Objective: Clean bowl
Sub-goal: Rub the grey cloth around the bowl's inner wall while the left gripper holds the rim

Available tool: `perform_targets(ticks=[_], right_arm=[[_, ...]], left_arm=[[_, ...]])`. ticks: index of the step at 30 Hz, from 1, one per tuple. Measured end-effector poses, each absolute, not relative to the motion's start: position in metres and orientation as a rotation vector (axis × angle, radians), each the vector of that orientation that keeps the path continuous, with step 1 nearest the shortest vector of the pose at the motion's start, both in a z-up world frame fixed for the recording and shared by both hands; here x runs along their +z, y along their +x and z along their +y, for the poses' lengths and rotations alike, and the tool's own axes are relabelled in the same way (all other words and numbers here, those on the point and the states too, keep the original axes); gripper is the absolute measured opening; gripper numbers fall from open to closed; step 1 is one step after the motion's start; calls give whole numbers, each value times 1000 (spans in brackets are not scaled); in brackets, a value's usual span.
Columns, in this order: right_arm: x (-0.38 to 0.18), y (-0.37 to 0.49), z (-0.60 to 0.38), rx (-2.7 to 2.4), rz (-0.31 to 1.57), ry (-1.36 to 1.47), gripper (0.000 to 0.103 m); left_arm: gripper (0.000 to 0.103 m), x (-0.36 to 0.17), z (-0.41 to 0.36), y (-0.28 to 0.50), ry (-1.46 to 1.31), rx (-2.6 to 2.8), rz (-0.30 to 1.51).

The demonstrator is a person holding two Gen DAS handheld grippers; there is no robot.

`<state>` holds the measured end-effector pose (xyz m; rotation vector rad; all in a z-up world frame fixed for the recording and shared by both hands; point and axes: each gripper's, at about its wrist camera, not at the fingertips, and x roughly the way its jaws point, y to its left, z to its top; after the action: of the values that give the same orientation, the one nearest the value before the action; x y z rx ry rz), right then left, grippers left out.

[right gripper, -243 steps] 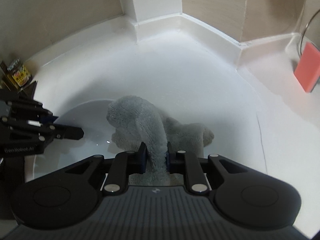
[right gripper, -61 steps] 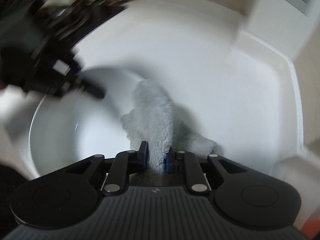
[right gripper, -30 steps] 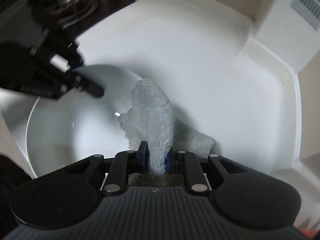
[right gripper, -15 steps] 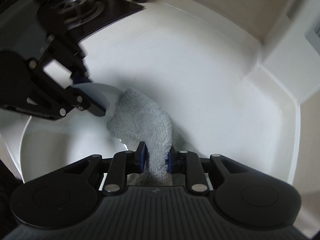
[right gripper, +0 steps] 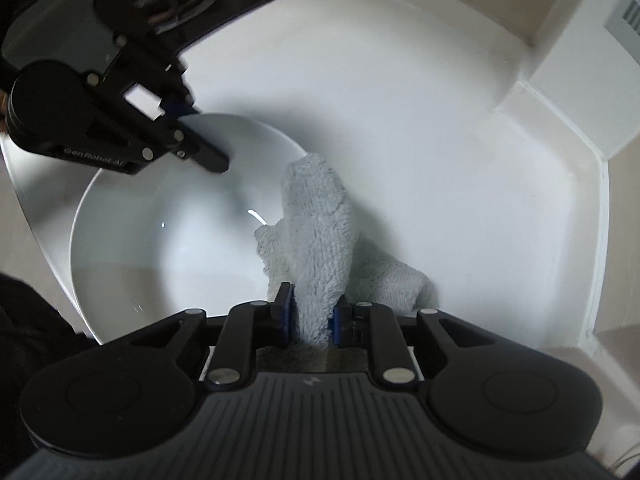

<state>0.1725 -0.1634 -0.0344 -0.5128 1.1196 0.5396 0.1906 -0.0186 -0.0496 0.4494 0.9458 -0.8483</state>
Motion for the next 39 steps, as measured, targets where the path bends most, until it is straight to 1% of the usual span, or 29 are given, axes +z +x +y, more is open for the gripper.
perform_targets(ticks=[4,7,9,15,16,22,25,27,29,33,36,39], right_arm=[[-40,185,-149,500,1079,-538,19],[-40,192,-148,492,1049,-484,19],[-38,194,-154,482,1051,-401,17],[-31,182,-169,423,1046,-255,11],[-30,180,-170,418,1049,-251,11],[-31,162,-172,450,1086,-278,12],[-29,163,-181,444,1071,-217,12],[-28,167,-196,400,1063,-90,12],[-28,166,-204,388,1070,-31,12],[-31,155,-206,394,1096,3,15],[-32,149,-207,376,1103,40,16],[-35,148,-206,365,1105,44,15]], left_arm=[[8,-50,-18,191,434,-859,944],[8,-51,-11,191,359,-817,973],[8,-52,-3,189,273,-770,1002],[9,-57,3,185,221,-724,985],[7,-57,2,186,228,-726,983],[9,-58,-7,191,276,-751,974],[8,-58,-7,196,259,-744,978],[8,-58,-1,190,218,-720,975],[8,-59,2,186,188,-699,970],[8,-60,4,180,169,-664,955],[7,-59,4,174,201,-665,949],[9,-57,2,168,260,-701,950]])
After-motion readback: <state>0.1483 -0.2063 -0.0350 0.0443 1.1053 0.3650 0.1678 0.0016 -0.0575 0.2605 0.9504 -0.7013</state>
